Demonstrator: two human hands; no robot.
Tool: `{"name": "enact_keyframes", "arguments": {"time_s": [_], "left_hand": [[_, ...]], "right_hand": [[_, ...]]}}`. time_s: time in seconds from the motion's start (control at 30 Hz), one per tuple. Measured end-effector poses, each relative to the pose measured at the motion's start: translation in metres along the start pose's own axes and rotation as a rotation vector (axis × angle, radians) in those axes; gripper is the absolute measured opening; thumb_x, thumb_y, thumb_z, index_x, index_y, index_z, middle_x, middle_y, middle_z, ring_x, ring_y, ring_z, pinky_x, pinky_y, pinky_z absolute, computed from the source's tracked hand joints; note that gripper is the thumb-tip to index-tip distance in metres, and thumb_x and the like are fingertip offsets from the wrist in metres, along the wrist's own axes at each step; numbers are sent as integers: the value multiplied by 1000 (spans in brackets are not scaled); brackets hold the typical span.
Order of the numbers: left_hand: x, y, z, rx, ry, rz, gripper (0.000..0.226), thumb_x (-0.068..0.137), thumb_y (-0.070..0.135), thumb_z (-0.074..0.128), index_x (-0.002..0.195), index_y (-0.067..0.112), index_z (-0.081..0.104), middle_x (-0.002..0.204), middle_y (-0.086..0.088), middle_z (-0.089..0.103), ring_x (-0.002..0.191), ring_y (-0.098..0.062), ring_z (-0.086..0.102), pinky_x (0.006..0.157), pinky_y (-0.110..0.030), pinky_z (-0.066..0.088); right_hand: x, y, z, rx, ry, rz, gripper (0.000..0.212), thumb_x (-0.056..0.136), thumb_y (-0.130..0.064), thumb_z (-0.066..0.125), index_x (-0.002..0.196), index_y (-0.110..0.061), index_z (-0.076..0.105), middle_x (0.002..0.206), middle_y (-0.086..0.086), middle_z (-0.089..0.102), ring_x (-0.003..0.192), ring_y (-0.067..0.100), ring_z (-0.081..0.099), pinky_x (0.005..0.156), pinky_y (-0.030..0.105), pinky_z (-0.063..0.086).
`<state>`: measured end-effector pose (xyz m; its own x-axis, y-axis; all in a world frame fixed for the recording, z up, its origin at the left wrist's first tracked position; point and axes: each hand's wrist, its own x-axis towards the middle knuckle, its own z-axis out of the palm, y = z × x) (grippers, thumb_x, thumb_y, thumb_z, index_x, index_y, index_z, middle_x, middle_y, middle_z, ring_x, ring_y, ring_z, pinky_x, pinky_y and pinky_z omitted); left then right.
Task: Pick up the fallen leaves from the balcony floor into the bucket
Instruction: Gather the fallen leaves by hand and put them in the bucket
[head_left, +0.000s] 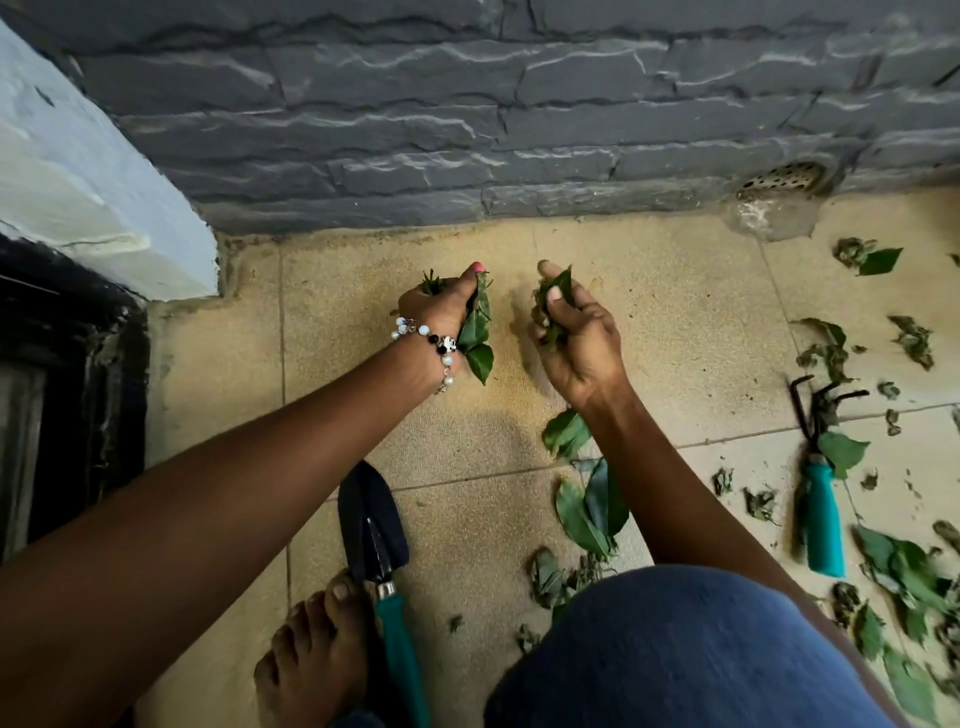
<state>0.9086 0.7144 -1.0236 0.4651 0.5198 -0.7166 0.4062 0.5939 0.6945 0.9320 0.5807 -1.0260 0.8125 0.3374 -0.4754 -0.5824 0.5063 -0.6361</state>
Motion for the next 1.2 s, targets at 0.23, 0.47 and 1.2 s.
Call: {"name": "enact_keyframes", "arguments": {"time_s": [0.23,0.47,1.2], "left_hand": [[-25,58,16,-219,9,-66,24,84,26,75,77,8,62,82,-11,70,72,-27,69,79,-49,58],[-117,158,35,-395,-29,-46,25,96,22,59,77,6,57,78,-14,68,73,-28,66,83,-52,56],[-704,369,195,-22,-613,-71,20,92,3,60,72,4,64,66,-8,70,69,-28,66,85,-49,55]], "right_hand": [[-12,-11,94,353,71,65,28,94,-3,34,82,-4,59,69,6,64,65,19,63,74,35,55],[-57,-81,189,438,39,-48,35,91,-3,29,77,-1,61,83,11,69,87,26,64,98,39,47],[-491,-527,331,449,370,-652,41,88,6,36,125,9,53,130,28,55,116,37,57,104,45,45]]}}
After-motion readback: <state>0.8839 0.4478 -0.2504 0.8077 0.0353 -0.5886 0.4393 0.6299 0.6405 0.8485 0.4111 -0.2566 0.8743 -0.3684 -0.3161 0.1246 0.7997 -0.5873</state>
